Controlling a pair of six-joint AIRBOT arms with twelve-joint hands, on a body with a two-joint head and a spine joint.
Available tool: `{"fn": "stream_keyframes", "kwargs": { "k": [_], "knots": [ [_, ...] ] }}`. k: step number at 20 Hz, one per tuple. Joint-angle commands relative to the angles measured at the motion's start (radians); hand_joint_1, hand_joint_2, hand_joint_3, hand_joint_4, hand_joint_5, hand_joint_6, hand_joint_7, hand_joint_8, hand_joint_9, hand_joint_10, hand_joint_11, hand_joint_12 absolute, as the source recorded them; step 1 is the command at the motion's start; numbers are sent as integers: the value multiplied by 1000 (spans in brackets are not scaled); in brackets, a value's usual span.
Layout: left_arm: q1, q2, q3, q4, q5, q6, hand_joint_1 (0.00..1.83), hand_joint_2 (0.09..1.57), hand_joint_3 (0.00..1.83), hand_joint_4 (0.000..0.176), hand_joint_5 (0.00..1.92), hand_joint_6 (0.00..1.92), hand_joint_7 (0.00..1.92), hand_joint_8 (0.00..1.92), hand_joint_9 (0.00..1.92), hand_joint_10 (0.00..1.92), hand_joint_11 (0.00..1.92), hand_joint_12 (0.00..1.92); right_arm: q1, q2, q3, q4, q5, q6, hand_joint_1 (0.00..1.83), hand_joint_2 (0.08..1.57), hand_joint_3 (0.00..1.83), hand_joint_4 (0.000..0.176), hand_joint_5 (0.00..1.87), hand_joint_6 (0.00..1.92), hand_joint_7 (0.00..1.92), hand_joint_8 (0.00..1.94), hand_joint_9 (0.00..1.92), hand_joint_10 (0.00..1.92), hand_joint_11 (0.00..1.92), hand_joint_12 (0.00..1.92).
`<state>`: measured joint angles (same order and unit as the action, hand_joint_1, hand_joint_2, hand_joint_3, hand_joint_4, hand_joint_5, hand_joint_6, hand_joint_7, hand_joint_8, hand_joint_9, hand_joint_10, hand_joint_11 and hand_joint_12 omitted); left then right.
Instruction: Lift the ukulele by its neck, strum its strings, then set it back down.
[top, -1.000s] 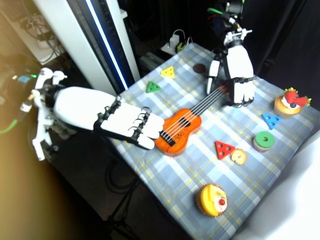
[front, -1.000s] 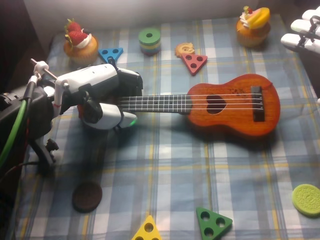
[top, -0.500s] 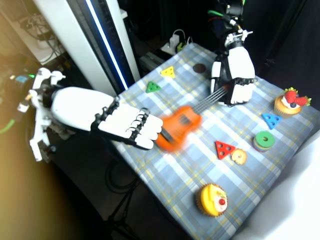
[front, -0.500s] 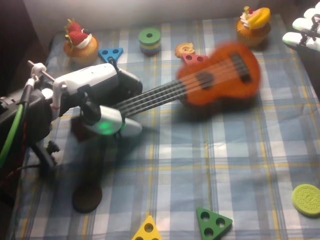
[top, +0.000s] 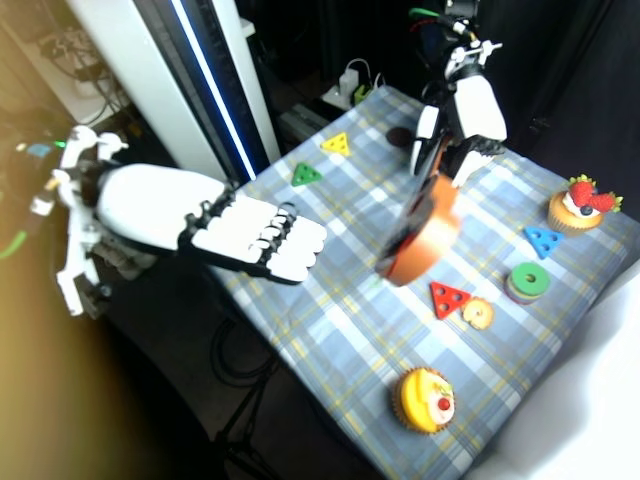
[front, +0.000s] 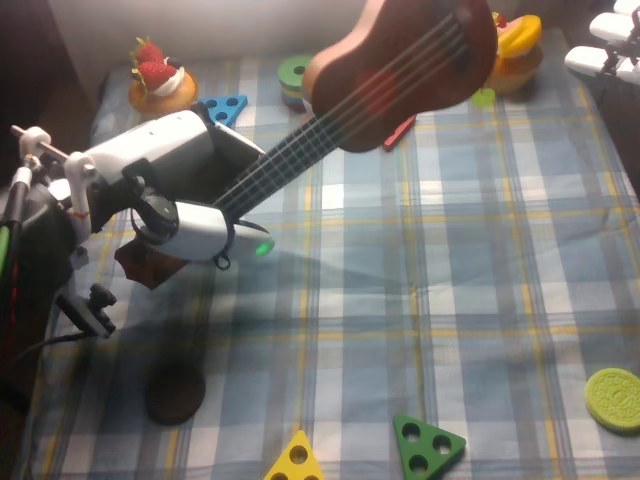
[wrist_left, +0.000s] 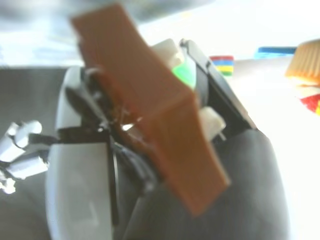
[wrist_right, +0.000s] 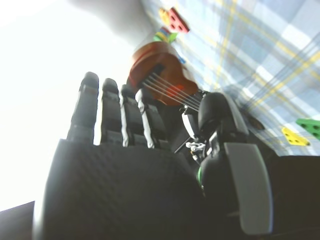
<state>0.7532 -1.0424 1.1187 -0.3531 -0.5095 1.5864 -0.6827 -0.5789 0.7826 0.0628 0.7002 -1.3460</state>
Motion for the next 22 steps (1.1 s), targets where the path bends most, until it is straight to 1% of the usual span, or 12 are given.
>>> {"fn": "stream_keyframes", "kwargs": {
  "k": [1,5,6,8,9,12,14,15,16,19,20,22],
  "knots": [
    [-6,7,-2,10,-131,-29,1470,1162,0,0,999,1921,1272,1921,1430,1921,1522,1921,13,9,-2,-1,132,7,424,1397,6,21,0,0,0,0,0,0,0,0],
    [-21,13,11,60,-128,-112,1464,1136,0,0,918,1921,1216,1921,1390,1921,1486,1921,13,9,-3,-29,136,34,432,1406,4,51,0,0,0,0,0,0,0,0],
    [-27,13,33,123,-125,-233,1442,1154,0,0,901,1921,1200,1921,1385,1921,1490,1921,13,9,-2,-29,136,34,431,1409,5,46,0,0,0,0,0,0,22,10],
    [-28,12,74,216,-124,-421,1457,1150,0,0,908,1921,1156,1921,1322,1921,1414,1921,13,9,-2,-31,136,34,496,1409,1,12,0,0,0,0,0,0,15,11],
    [-31,14,85,249,-124,-478,1439,1152,0,0,945,1921,1163,1921,1305,1921,1391,1921,13,8,-2,-31,136,34,462,1398,0,39,0,0,0,0,0,0,7,10],
    [-39,33,89,326,-127,-582,1430,1160,3,0,1017,1921,1129,1921,1232,1921,1299,1921,13,8,-2,-31,136,34,537,1404,0,28,0,0,0,0,0,0,0,11],
    [-51,54,95,420,-126,-695,1449,1159,2,0,1011,1921,1123,1921,1212,1921,1291,1921,13,8,-3,-34,136,34,503,1404,1,46,0,0,0,0,0,0,0,0],
    [-60,67,99,482,-123,-776,1474,1150,0,0,999,1921,1096,1921,1180,1921,1277,1921,13,8,-3,-37,135,35,522,1412,3,32,0,0,0,0,0,0,16,9],
    [-63,71,99,498,-122,-795,1474,1150,0,0,999,1921,1096,1921,1180,1921,1277,1921,13,8,-3,-38,135,36,522,1412,3,32,0,0,0,0,0,0,16,9],
    [-88,86,103,615,-104,-906,1504,1140,0,0,1030,1921,1153,1921,1248,1921,1369,1921,13,8,-4,-48,132,44,490,1410,1,46,0,0,0,0,0,0,0,0],
    [-105,86,111,676,-87,-961,1502,1144,0,0,1046,1921,1176,1921,1278,1921,1399,1921,13,8,-4,-51,131,44,473,1407,0,52,0,0,0,0,0,0,0,0],
    [-154,82,131,834,-32,-1093,1476,1158,3,0,1095,1921,1227,1921,1324,1921,1443,1921,13,8,-4,-51,131,44,499,1410,1,44,0,0,0,0,0,0,10,5]
  ]
}}
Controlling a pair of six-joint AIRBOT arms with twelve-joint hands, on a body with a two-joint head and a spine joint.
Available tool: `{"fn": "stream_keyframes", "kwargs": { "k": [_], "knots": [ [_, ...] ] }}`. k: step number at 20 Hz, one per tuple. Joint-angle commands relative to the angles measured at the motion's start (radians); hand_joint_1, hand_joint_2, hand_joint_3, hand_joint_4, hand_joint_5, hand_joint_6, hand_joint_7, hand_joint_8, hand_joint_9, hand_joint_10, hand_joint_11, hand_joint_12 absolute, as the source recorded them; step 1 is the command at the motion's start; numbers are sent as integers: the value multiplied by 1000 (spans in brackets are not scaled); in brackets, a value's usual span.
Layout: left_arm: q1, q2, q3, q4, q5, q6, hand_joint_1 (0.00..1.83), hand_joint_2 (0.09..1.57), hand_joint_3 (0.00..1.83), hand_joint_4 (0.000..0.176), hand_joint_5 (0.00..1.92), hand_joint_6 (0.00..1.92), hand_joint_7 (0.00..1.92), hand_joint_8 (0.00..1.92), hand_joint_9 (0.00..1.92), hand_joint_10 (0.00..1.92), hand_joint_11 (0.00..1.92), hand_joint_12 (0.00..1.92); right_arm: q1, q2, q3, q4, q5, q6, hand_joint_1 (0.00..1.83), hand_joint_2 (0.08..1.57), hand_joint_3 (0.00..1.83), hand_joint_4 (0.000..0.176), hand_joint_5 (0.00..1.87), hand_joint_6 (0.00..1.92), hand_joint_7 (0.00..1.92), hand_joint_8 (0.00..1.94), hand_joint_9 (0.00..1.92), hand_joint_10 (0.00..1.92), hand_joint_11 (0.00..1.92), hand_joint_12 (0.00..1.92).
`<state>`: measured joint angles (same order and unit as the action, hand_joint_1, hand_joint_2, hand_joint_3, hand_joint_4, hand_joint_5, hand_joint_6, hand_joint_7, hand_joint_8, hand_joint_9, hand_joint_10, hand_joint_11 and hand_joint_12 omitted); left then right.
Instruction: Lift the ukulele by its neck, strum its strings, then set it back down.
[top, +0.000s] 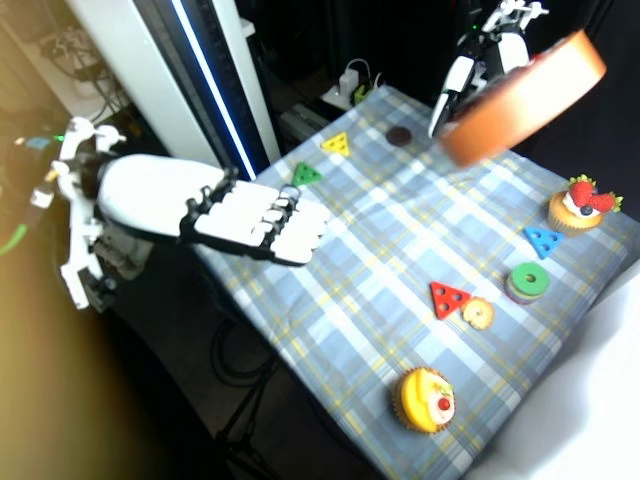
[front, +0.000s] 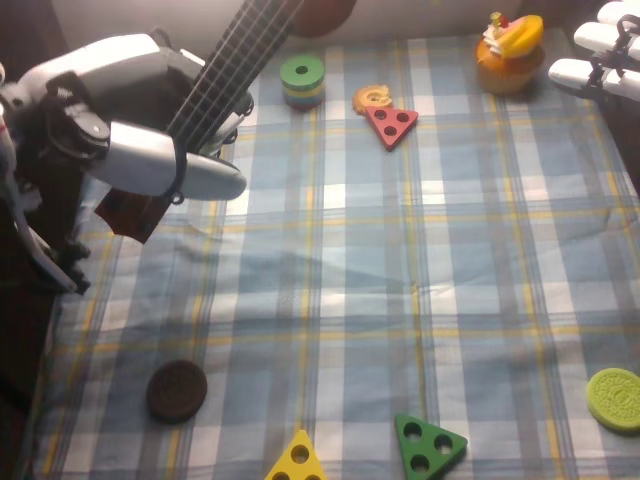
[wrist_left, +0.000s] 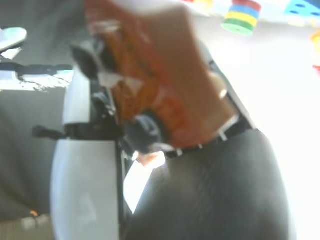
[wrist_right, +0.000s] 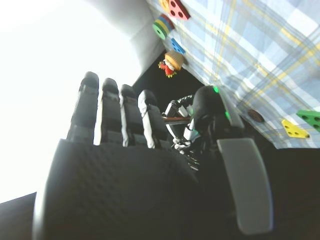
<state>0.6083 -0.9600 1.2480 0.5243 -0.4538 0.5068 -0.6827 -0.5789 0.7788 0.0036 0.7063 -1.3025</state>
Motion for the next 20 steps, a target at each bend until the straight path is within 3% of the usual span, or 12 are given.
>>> {"fn": "stream_keyframes", "kwargs": {
  "k": [1,2,4,7,8,9,11,12,14,17,18,20],
  "knots": [
    [-27,-1,6,16,-67,-54,1496,1159,3,0,1085,1921,1236,1921,1343,1921,1469,1921,13,8,-1,8,125,1,529,1408,0,46,0,0,0,0,0,0,1,0],
    [-58,-1,8,113,-34,-113,1514,1147,0,0,1099,1921,1243,1921,1352,1921,1481,1921,13,8,-1,8,124,2,502,1404,0,55,0,0,0,0,0,0,0,0],
    [-127,0,13,315,23,-236,1499,1149,0,0,1095,1921,1236,1921,1337,1921,1467,1921,13,8,0,8,123,2,447,1390,0,55,0,0,0,0,0,0,0,0],
    [-215,-29,46,712,57,-562,1435,1150,0,0,1025,1921,1203,1921,1315,1921,1441,1921,13,5,0,8,121,2,432,1382,0,44,0,0,0,0,0,0,0,0],
    [-235,-37,50,799,57,-631,1403,1152,0,0,1032,1921,1210,1921,1319,1921,1446,1921,13,4,1,8,120,2,483,1382,0,60,0,0,0,0,0,0,0,0],
    [-268,-46,52,909,56,-699,1439,1141,0,0,1051,1921,1235,1921,1345,1921,1479,1921,13,2,3,8,117,2,469,1385,0,56,0,0,0,0,0,0,0,0],
    [-330,-66,69,1163,33,-896,1499,1143,0,0,1110,1921,1232,1921,1322,1921,1472,1921,13,-2,5,7,114,2,491,1398,3,30,0,0,0,0,0,0,0,0],
    [-347,-74,79,1246,14,-969,1499,1143,0,0,1110,1921,1232,1921,1322,1921,1472,1921,13,-3,5,7,114,2,491,1398,3,30,0,0,0,0,0,0,0,0],
    [-357,-74,79,1310,-12,-1032,1521,1133,0,0,1179,1921,1258,1921,1329,1921,1465,1921,13,-8,9,7,112,2,471,1409,7,26,0,0,0,0,0,0,0,0],
    [-378,-77,77,1388,-37,-1087,1495,1145,0,0,1222,1921,1297,1921,1355,1921,1469,1921,13,-11,11,7,110,2,423,1402,2,44,0,0,0,0,0,0,0,0],
    [-383,-77,77,1401,-43,-1098,1501,1147,0,0,1245,1921,1315,1921,1364,1921,1477,1921,13,-12,11,7,110,2,406,1407,4,20,0,0,0,0,0,0,3,1],
    [-384,-77,73,1422,-53,-1109,1487,1152,0,0,1218,1921,1324,1921,1375,1921,1483,1921,13,-14,12,7,110,2,411,1405,2,42,0,0,0,0,0,0,0,0]
  ]
}}
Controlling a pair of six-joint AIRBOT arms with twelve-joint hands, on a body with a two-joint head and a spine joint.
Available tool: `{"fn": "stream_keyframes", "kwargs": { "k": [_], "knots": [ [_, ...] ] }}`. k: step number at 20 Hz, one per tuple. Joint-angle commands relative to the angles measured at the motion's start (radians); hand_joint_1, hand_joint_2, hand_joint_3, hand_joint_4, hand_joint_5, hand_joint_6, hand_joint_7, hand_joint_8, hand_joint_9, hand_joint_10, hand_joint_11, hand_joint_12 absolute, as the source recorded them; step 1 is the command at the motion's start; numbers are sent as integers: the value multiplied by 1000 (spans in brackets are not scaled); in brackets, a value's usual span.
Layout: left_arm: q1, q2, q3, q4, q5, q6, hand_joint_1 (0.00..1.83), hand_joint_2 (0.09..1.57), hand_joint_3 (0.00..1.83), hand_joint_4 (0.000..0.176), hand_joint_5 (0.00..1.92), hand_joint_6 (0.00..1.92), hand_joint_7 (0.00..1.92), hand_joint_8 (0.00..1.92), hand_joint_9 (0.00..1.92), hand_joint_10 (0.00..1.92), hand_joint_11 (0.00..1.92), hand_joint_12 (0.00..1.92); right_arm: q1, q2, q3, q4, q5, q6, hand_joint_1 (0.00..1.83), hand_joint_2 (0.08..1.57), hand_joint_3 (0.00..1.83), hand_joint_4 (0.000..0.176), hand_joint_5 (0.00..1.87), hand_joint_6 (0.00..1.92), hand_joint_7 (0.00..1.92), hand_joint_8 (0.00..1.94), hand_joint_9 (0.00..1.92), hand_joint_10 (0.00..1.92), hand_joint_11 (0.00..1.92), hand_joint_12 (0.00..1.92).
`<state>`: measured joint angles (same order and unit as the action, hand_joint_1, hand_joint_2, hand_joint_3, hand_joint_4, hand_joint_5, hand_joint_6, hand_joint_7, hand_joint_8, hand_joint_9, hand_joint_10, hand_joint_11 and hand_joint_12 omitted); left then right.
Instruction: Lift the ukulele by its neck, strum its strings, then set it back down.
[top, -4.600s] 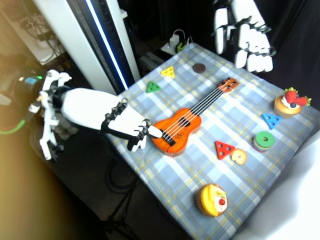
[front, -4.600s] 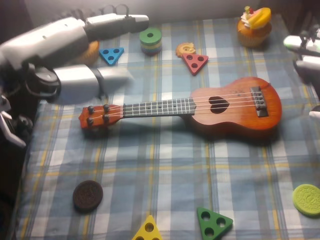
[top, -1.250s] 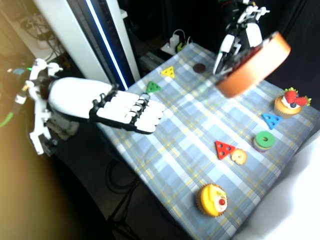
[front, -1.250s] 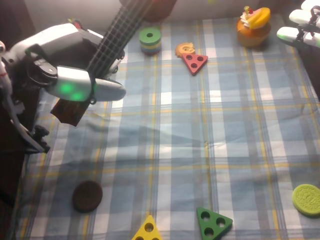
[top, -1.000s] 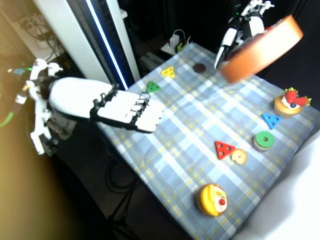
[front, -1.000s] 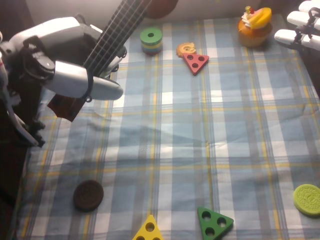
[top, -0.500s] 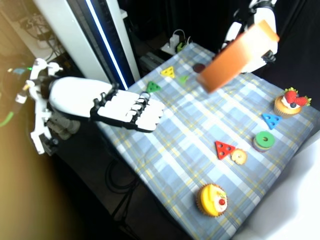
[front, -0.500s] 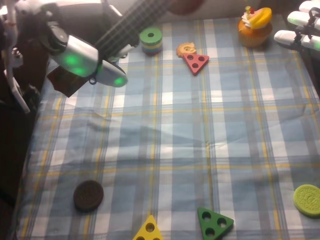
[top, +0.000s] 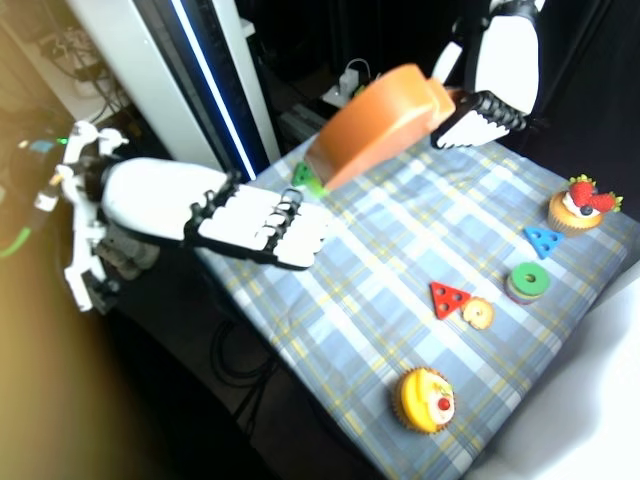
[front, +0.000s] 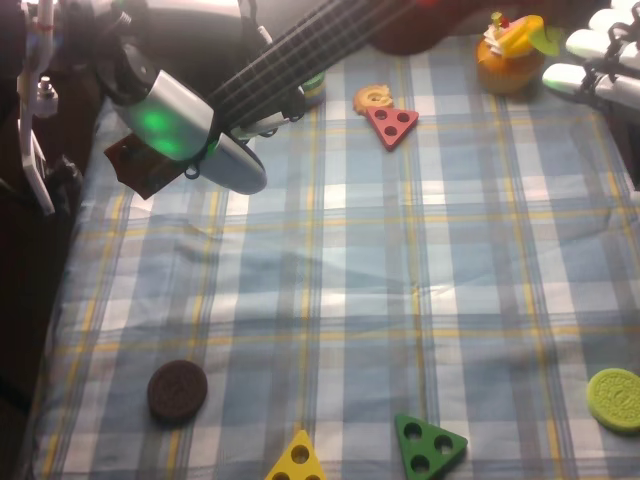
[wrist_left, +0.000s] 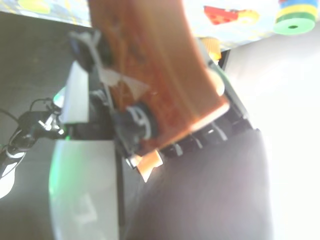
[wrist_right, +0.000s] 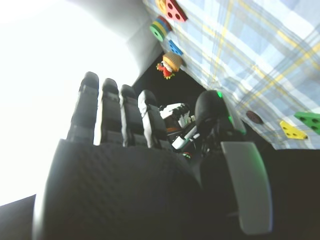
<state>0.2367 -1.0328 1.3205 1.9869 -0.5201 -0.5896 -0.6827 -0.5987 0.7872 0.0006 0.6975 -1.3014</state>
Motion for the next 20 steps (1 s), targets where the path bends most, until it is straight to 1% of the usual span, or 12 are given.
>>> {"fn": "stream_keyframes", "kwargs": {
  "k": [1,2,3,4,5,7,9,12,14,17,18,20],
  "knots": [
    [-11,-3,-5,-27,13,-13,1465,1161,4,0,1204,1921,1319,1921,1366,1921,1470,1921,13,6,4,10,119,0,404,1410,3,45,0,0,0,0,0,0,0,0],
    [-9,-3,-7,-15,12,-19,1452,1161,5,0,1186,1921,1317,1921,1363,1921,1466,1921,13,6,4,10,119,0,401,1407,1,48,0,0,0,0,0,0,0,0],
    [-7,-3,-8,7,10,-35,1390,1192,22,0,1119,1921,1282,1921,1344,1921,1432,1921,13,6,4,10,119,0,425,1413,3,36,0,0,0,0,0,0,0,0],
    [-3,-3,-8,24,9,-51,1393,1194,24,0,1103,1921,1265,1921,1335,1921,1425,1921,13,6,4,10,119,0,429,1411,1,49,0,0,0,0,0,0,0,0],
    [4,-3,-7,35,12,-60,1131,895,789,0,834,1758,1268,1921,1297,1921,1355,1921,13,6,4,10,119,0,427,1407,0,52,0,0,0,0,0,0,0,0],
    [10,-1,-4,27,14,-64,1398,940,576,0,984,1914,1161,1921,1229,1921,1337,1921,13,6,5,10,119,0,394,1409,1,69,0,0,0,0,0,0,19,9],
    [7,2,3,3,24,-63,1416,983,491,0,1026,1921,1197,1921,1278,1921,1415,1921,13,6,5,10,119,0,414,1412,1,57,0,0,0,0,0,0,12,11],
    [-8,9,10,-5,46,-59,1359,834,810,0,1233,1921,1350,1921,1403,1921,1511,1921,13,7,6,11,119,0,432,1418,2,64,0,0,0,0,0,0,0,0],
    [-13,26,10,-45,74,-27,1374,848,755,0,1253,1921,1338,1921,1372,1921,1493,1921,13,11,5,11,120,0,456,1407,0,37,0,0,0,0,0,0,0,0],
    [-28,55,8,-77,105,-9,1381,832,789,0,1290,1921,1353,1921,1398,1921,1540,1921,13,23,1,12,119,0,438,1409,0,33,0,0,0,0,0,0,0,0],
    [-36,69,1,-90,119,8,1363,751,960,0,1311,1921,1372,1921,1410,1921,1525,1921,13,30,-1,14,120,0,387,1376,0,0,0,0,0,0,0,0,0,0],
    [-47,77,-3,-83,129,10,1331,740,990,0,1269,1921,1336,1921,1377,1921,1485,1921,13,35,-3,15,121,0,456,1369,0,0,0,0,0,0,0,0,0,0]
  ]
}}
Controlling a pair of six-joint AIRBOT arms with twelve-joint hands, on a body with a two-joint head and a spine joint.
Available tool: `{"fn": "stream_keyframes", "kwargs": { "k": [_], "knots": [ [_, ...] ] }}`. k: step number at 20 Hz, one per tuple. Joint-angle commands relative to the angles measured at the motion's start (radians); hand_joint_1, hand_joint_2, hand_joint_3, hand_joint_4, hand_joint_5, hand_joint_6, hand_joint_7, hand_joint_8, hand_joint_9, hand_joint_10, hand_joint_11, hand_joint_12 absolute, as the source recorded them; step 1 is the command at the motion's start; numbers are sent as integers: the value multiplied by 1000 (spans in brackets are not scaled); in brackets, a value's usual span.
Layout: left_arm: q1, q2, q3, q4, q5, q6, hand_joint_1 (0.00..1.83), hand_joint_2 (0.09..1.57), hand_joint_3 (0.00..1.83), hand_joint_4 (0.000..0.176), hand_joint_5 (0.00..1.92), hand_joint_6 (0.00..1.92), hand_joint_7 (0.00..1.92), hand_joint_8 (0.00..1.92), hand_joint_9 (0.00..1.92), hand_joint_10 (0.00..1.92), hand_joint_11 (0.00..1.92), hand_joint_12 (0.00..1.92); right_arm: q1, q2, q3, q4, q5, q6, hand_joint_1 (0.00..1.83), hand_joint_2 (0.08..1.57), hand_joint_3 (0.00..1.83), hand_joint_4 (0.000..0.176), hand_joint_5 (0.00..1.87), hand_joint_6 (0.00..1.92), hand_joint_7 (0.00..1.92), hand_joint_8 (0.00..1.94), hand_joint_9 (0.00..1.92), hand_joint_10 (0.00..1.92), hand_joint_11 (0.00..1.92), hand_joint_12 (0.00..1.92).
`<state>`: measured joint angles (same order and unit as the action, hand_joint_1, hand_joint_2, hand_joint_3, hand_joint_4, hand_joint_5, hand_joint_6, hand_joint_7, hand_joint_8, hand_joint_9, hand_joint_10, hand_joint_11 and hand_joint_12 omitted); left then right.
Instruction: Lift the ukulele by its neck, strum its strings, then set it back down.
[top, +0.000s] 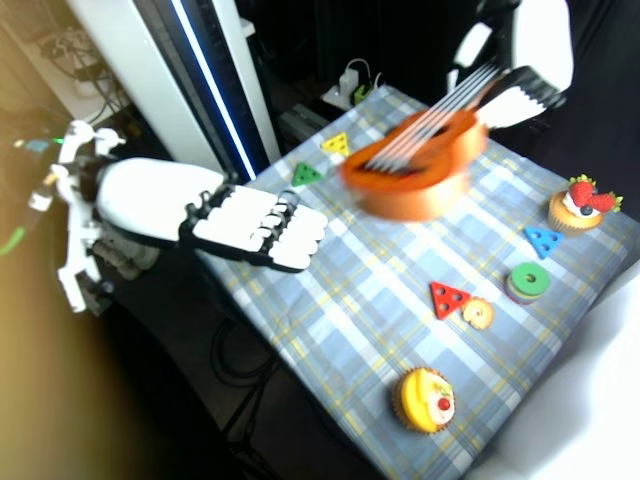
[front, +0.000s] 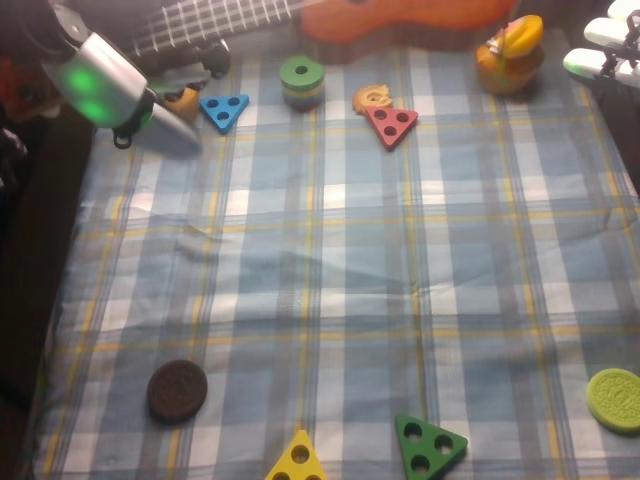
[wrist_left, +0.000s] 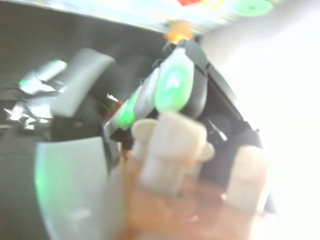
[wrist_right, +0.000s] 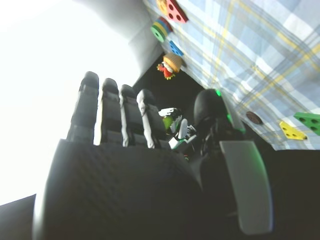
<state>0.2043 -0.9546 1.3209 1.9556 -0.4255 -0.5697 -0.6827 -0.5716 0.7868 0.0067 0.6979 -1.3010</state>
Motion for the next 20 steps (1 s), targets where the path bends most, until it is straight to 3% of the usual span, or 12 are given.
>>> {"fn": "stream_keyframes", "kwargs": {
  "k": [1,3,5,11,12,14,17,19,20],
  "knots": [
    [-14,-1,-4,-45,35,-10,1346,734,988,0,1264,1921,1343,1921,1382,1921,1484,1921,13,8,-3,9,123,0,460,1370,0,0,0,0,0,0,0,0,0,0],
    [-8,-3,-8,-30,37,-12,1371,733,995,0,1260,1921,1344,1921,1386,1921,1496,1921,13,8,-3,8,130,0,329,1376,0,0,0,0,0,0,0,0,0,0],
    [0,-8,-7,-35,37,-13,1386,742,972,0,1271,1921,1327,1921,1368,1921,1497,1921,13,8,-3,8,138,-2,358,1380,0,0,0,0,0,0,0,0,0,0],
    [38,-37,8,-51,38,-13,1402,808,771,0,1259,1921,1321,1921,1371,1921,1499,1921,22,7,-5,-3,176,-8,640,1419,1,0,0,0,0,0,0,0,0,0],
    [39,-43,11,-49,41,-13,1368,815,774,0,1263,1921,1312,1921,1350,1921,1475,1921,30,5,-5,-10,177,-8,661,1417,0,6,0,0,0,0,0,0,0,0],
    [43,-55,19,-51,59,-6,1367,828,753,0,1283,1921,1323,1921,1357,1921,1492,1921,59,-5,-5,-30,178,-15,612,1406,0,15,0,0,0,0,0,0,0,0],
    [45,-65,30,-75,73,11,1413,838,722,0,1253,1921,1326,1921,1376,1921,1519,1921,90,-29,2,-45,176,-28,580,1387,0,3,0,0,0,0,0,0,0,0],
    [45,-72,33,-96,79,35,1365,851,710,0,1222,1921,1312,1921,1358,1921,1496,1921,112,-52,14,-55,164,-28,482,1359,0,16,0,0,0,0,0,0,0,0],
    [45,-76,36,-106,83,47,1358,844,710,0,1220,1921,1306,1921,1353,1921,1476,1921,130,-68,21,-64,148,-28,468,1345,0,0,0,0,0,0,0,0,0,0]
  ]
}}
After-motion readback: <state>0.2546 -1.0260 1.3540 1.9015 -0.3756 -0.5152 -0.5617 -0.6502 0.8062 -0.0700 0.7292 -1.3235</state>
